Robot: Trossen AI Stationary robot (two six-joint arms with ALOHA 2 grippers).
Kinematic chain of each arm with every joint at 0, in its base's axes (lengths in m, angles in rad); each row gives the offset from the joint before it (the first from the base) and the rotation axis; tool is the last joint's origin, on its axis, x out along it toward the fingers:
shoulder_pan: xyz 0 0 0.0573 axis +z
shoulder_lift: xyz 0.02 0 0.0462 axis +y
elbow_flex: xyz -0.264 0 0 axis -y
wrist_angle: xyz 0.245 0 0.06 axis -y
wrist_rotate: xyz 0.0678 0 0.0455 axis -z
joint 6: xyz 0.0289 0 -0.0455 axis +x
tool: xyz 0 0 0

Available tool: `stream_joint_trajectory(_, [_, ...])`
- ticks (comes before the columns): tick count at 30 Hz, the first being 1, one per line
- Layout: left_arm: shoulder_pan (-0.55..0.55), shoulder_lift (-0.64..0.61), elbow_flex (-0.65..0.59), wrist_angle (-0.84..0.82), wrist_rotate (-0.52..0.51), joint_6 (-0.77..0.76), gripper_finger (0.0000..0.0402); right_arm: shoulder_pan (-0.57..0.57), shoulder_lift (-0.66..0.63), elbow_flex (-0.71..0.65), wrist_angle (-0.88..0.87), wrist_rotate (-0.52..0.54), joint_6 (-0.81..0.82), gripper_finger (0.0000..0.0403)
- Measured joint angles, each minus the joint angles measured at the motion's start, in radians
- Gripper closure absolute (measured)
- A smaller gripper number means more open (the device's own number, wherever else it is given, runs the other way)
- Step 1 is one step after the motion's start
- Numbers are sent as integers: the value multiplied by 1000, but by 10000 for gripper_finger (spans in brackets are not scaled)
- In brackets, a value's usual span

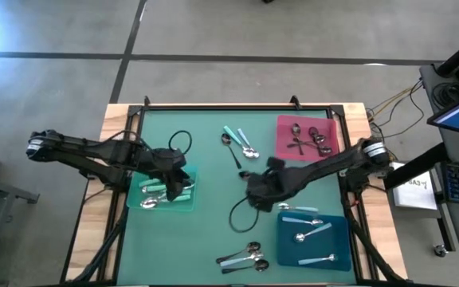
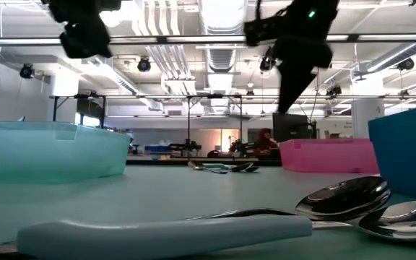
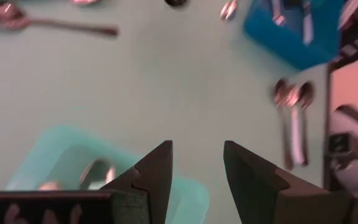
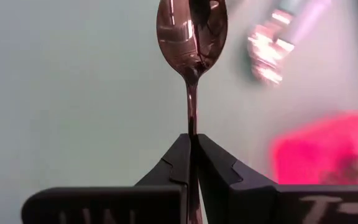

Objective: Sort silverware by color (type)
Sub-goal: Put the black spoon into the red bin, then put the black spoon into the black bin

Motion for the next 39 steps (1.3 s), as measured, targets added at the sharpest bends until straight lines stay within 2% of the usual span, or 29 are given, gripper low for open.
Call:
stream_joint_trajectory(6, [-28,73,0,170,0,57,274,-88,-134,-35,-261,137,90,394])
stream_joint_trajectory(10, [-33,163,0,318,0,110,274,-203,-230,-105,-281,174,89,394])
stream_joint_trajectory(15, [-33,290,0,466,12,188,274,-402,-287,-223,-270,215,28,394])
stream_joint_trajectory(19, [-26,378,8,463,79,243,274,-550,-312,-318,-183,215,-58,391])
stream_joint_trajectory(22, [-26,440,39,459,104,278,274,-618,-317,-367,-128,184,-121,380])
stream_joint_trajectory(25, [-24,504,82,456,178,333,274,-652,-315,-396,-80,144,-172,377])
stream_joint_trajectory(29, [-23,592,160,408,333,391,274,-659,-312,-423,5,81,-241,375])
stream_joint_trajectory(31, [-24,638,209,345,360,433,274,-659,-312,-429,26,60,-269,375])
stream_joint_trajectory(33, [-23,679,264,245,322,486,274,-659,-312,-429,26,51,-278,374])
stream_joint_trajectory(36, [-4,735,344,75,155,587,274,-659,-314,-429,27,50,-278,374])
stream_joint_trajectory(38, [21,766,380,16,69,625,274,-659,-315,-425,28,51,-276,374])
stream_joint_trajectory(39, [38,777,391,18,63,626,274,-659,-315,-424,32,51,-270,374])
